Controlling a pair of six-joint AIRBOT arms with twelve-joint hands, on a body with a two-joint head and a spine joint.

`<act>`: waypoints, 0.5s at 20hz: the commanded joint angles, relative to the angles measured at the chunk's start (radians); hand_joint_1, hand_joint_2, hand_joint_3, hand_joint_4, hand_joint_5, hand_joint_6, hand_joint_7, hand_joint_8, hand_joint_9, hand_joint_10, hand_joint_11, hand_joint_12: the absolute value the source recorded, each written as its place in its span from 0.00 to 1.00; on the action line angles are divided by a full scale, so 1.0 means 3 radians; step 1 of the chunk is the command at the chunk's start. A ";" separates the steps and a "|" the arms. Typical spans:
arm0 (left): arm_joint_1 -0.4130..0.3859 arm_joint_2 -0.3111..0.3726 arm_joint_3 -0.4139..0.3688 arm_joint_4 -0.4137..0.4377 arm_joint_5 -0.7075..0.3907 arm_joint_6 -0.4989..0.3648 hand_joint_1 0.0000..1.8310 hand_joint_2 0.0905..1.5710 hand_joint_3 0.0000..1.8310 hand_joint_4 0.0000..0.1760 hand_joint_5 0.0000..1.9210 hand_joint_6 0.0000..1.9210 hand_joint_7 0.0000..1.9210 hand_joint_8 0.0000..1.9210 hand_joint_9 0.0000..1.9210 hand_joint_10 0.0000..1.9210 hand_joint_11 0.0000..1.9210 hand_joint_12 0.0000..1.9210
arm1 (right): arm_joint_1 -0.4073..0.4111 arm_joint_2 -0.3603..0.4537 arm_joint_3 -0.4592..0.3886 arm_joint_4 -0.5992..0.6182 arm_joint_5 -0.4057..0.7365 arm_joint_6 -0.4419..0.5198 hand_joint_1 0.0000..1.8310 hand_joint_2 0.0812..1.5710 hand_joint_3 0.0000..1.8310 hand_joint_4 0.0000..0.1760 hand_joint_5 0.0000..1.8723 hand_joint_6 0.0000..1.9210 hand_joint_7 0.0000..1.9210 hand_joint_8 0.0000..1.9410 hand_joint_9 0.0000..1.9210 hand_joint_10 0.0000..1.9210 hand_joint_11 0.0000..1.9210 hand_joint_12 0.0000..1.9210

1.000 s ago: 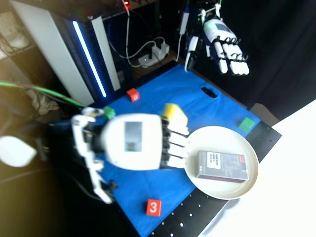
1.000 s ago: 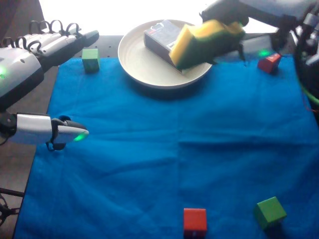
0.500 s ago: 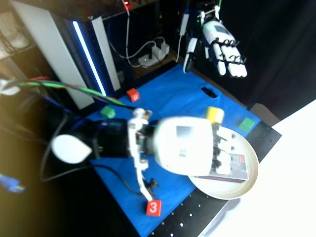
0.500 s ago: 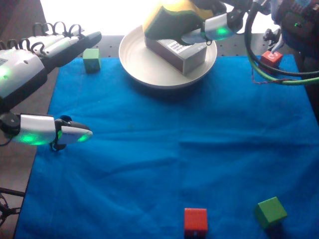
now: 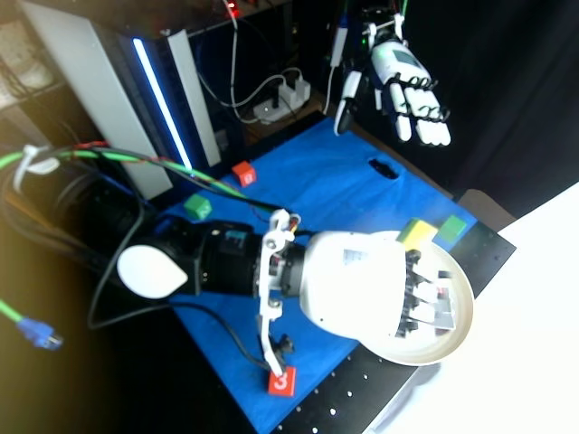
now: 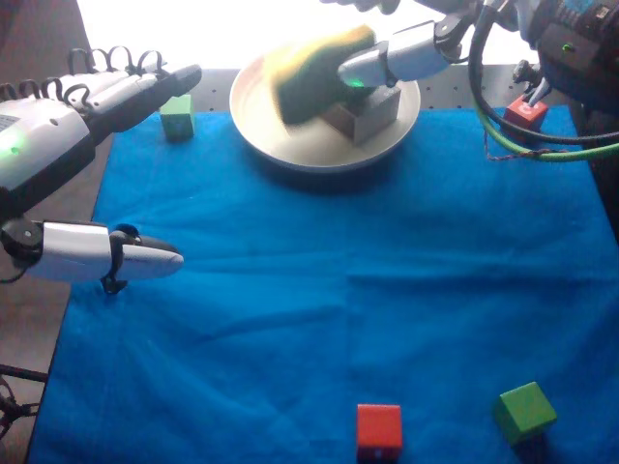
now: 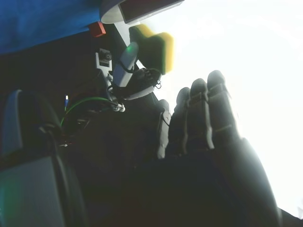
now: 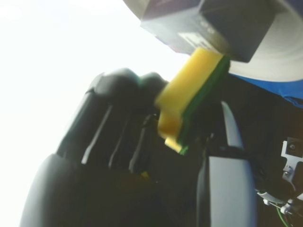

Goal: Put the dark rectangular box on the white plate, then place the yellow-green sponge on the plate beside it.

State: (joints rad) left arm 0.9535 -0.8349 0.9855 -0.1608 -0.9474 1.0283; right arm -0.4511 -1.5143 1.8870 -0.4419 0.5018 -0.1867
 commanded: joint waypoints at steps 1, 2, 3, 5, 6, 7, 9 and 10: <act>-0.0037 -0.0011 0.0005 -0.0010 -0.0420 -0.0015 0.47 0.52 0.00 0.62 0.01 0.00 0.00 0.00 0.00 0.00 0.00 0.00 | 0.0055 0.0000 0.0019 0.0101 0.0323 0.0011 0.38 0.59 0.00 0.25 0.17 0.00 0.22 0.00 0.30 0.06 0.19 0.63; -0.0037 -0.0012 0.0005 -0.0010 -0.0420 -0.0017 0.46 0.52 0.00 0.69 0.01 0.00 0.00 0.00 0.00 0.00 0.00 0.00 | 0.0054 0.0000 0.0018 0.0097 0.0323 0.0011 0.38 0.59 0.00 0.28 0.16 0.00 0.21 0.00 0.31 0.05 0.20 0.64; -0.0037 -0.0013 0.0005 -0.0010 -0.0419 -0.0018 0.47 0.52 0.00 0.67 0.01 0.00 0.00 0.00 0.00 0.00 0.00 0.00 | 0.0054 0.0000 0.0018 0.0090 0.0323 0.0011 0.38 0.59 0.00 0.31 0.16 0.00 0.21 0.00 0.31 0.04 0.18 0.64; -0.0037 -0.0015 0.0005 -0.0010 -0.0418 -0.0019 0.46 0.52 0.00 0.65 0.01 0.00 0.00 0.00 0.00 0.00 0.00 0.00 | 0.0054 0.0001 0.0017 0.0083 0.0323 0.0011 0.39 0.58 0.00 0.30 0.16 0.00 0.20 0.00 0.29 0.02 0.15 0.63; -0.0037 -0.0015 0.0007 -0.0009 -0.0415 -0.0020 0.46 0.52 0.00 0.63 0.02 0.00 0.00 0.00 0.00 0.00 0.00 0.00 | 0.0054 0.0002 0.0011 0.0081 0.0323 0.0011 0.39 0.58 0.00 0.28 0.16 0.00 0.20 0.00 0.31 0.02 0.21 0.60; -0.0037 -0.0015 0.0007 -0.0009 -0.0415 -0.0020 0.46 0.52 0.00 0.63 0.02 0.00 0.00 0.00 0.00 0.00 0.00 0.00 | 0.0054 0.0002 0.0009 0.0081 0.0323 0.0011 0.39 0.58 0.00 0.28 0.16 0.00 0.20 0.00 0.31 0.02 0.21 0.60; -0.0037 -0.0016 0.0007 -0.0009 -0.0415 -0.0021 0.46 0.53 0.00 0.65 0.02 0.00 0.00 0.00 0.00 0.00 0.00 0.00 | 0.0054 0.0002 0.0006 0.0081 0.0323 0.0011 0.39 0.57 0.00 0.28 0.16 0.00 0.20 0.00 0.37 0.04 0.27 0.64; -0.0037 -0.0017 0.0007 -0.0009 -0.0415 -0.0021 0.46 0.52 0.00 0.65 0.02 0.00 0.00 0.00 0.00 0.00 0.00 0.00 | 0.0054 0.0003 0.0004 0.0081 0.0323 0.0011 0.40 0.58 0.00 0.27 0.16 0.00 0.20 0.00 0.37 0.04 0.26 0.65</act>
State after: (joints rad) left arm 0.9535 -0.8360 0.9855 -0.1608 -0.9470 1.0271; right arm -0.4511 -1.5143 1.8866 -0.4534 0.5022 -0.1867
